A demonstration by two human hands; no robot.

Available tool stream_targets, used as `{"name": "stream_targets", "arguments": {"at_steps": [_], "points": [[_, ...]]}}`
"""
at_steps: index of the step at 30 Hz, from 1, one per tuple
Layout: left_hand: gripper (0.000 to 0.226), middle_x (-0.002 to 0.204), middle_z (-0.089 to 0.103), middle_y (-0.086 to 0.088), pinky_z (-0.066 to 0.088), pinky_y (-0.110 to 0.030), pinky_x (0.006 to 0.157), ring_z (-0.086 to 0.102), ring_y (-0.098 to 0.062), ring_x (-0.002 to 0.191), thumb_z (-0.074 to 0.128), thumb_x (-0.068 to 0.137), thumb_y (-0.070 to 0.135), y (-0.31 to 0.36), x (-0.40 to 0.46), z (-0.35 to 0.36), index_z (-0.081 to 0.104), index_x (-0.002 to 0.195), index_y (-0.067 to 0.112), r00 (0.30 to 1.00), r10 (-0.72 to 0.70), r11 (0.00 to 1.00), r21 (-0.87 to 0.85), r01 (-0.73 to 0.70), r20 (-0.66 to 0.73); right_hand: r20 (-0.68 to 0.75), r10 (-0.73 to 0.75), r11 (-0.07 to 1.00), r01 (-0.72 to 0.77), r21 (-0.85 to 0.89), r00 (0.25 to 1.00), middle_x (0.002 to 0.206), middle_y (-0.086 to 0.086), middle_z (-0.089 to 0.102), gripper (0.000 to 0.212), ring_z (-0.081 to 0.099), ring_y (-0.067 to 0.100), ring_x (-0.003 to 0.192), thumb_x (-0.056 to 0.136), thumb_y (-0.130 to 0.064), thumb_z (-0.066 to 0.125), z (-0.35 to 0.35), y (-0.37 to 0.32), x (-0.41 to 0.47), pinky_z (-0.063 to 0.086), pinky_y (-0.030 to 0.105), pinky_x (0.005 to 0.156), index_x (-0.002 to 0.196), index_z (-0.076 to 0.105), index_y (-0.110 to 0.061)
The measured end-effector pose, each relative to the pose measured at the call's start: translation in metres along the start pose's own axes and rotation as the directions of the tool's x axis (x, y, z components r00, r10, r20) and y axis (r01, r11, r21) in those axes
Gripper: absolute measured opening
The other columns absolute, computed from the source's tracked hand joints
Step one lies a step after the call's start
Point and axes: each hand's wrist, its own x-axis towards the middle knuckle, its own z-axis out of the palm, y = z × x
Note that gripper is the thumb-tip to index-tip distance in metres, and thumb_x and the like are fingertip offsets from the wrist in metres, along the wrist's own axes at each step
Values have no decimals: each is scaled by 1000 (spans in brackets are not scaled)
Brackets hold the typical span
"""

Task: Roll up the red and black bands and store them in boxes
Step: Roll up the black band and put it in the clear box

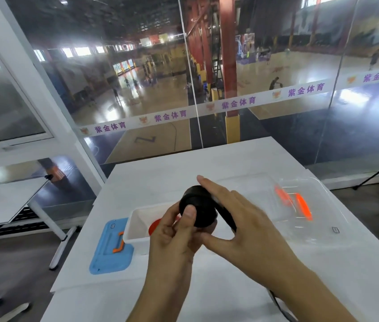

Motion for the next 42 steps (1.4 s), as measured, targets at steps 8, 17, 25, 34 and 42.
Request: {"name": "stream_targets", "arguments": {"at_steps": [8,17,25,34,42], "points": [[49,112,77,-17,59,-43,89,75,-35,102,62,85,36,-7,-4,-7,65,125,9,982,-178,983,62,174,68,88,47,998,-44,-36,995,96,-16,53,74,57,6,92,84,-44,72,2,12,8,52,23,82,145,34,-62],[36,108,79,-8,60,-39,91,74,-27,105,79,76,17,25,16,-43,75,112,16,938,-118,839,539,-81,326,479,-9,987,84,-136,878,103,-19,55,90,51,-1,99,88,-34,78,-24,8,19,43,15,85,145,20,-74],[33,101,80,-6,61,-38,88,76,-26,99,85,71,14,16,5,-33,74,102,21,969,76,855,485,-185,236,333,69,993,-33,-112,940,77,-32,53,91,52,-2,76,86,-37,78,-23,9,6,47,21,72,148,17,-67],[42,109,77,-16,60,-43,87,74,-36,103,82,80,29,-10,0,-10,67,115,11,999,-12,995,98,8,38,-32,127,991,-129,-47,991,117,-17,50,103,63,13,98,77,-58,74,15,-4,-14,57,32,85,151,3,-65],[43,108,78,-12,56,-47,97,74,-28,105,73,84,36,-12,-2,-24,67,118,10,975,-179,948,289,135,132,77,72,982,-58,-181,994,116,-14,47,66,60,11,88,86,-55,65,16,11,-11,55,30,72,141,31,-41]]}}
